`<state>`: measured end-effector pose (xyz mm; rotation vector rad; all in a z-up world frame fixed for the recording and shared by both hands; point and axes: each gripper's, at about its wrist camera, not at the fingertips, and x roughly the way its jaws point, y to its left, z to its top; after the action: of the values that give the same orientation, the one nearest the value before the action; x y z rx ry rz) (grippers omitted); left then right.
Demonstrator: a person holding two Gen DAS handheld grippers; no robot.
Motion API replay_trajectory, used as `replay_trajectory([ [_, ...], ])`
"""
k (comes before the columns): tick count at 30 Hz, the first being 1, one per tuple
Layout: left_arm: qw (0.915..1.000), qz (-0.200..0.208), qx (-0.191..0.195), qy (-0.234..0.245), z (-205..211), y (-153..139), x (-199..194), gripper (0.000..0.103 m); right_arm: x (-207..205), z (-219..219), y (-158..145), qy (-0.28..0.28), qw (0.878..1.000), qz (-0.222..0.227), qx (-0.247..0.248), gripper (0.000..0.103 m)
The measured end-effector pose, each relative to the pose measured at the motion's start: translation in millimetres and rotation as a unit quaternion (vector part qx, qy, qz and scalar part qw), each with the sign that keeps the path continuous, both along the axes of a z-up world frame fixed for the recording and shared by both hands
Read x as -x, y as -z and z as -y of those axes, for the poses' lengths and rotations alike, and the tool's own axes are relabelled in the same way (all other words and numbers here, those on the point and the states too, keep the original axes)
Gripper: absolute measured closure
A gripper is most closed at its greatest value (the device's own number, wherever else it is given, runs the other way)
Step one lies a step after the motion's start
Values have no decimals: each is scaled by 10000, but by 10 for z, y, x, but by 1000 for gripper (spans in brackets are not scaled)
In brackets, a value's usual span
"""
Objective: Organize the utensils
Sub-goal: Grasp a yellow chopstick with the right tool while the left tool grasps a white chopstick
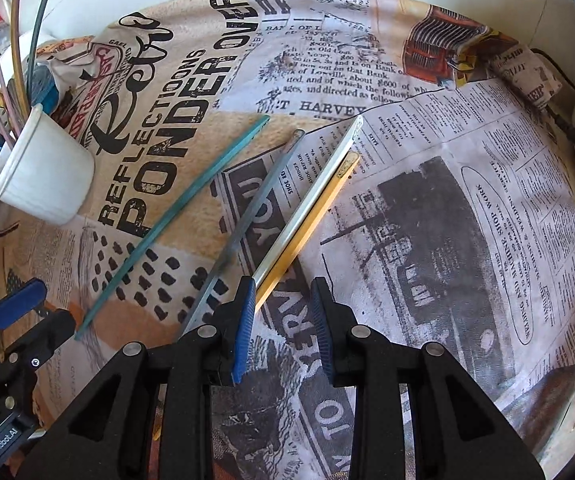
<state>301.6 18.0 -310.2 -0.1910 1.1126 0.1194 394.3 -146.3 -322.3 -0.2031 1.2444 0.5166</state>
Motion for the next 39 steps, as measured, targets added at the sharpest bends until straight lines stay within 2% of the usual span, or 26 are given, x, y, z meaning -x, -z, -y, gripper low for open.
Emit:
replay_trajectory([
  [8,10000,-19,46,37,30,6,-14,58,-5,-50,4,70,10000,-7,31,78],
  [13,9999,-14,13,145,88,8,-33,58,17,83,-7,264,9996,-46,-10,86],
  [21,9998,-20,72,178,65,-5,-16,58,-35,43,-14,296,9993,118,210,88],
  [23,9997,-19,147,195,62,-14,-40,58,-39,26,-13,299,9989,191,306,94],
  [29,9982,-17,342,491,181,-11,-254,58,-34,201,-16,208,9996,60,172,97],
  [33,9952,-86,425,882,394,49,-484,58,-47,399,-30,229,9997,-84,-1,97],
  [36,9914,-131,501,1202,579,106,-656,69,-83,527,-48,320,9993,-132,-112,97],
  [38,9877,-206,634,1414,699,160,-788,82,-97,629,-52,410,9988,-180,-201,97],
  [39,9870,-230,625,1460,740,182,-838,84,-108,675,-48,455,9984,-217,-261,97],
])
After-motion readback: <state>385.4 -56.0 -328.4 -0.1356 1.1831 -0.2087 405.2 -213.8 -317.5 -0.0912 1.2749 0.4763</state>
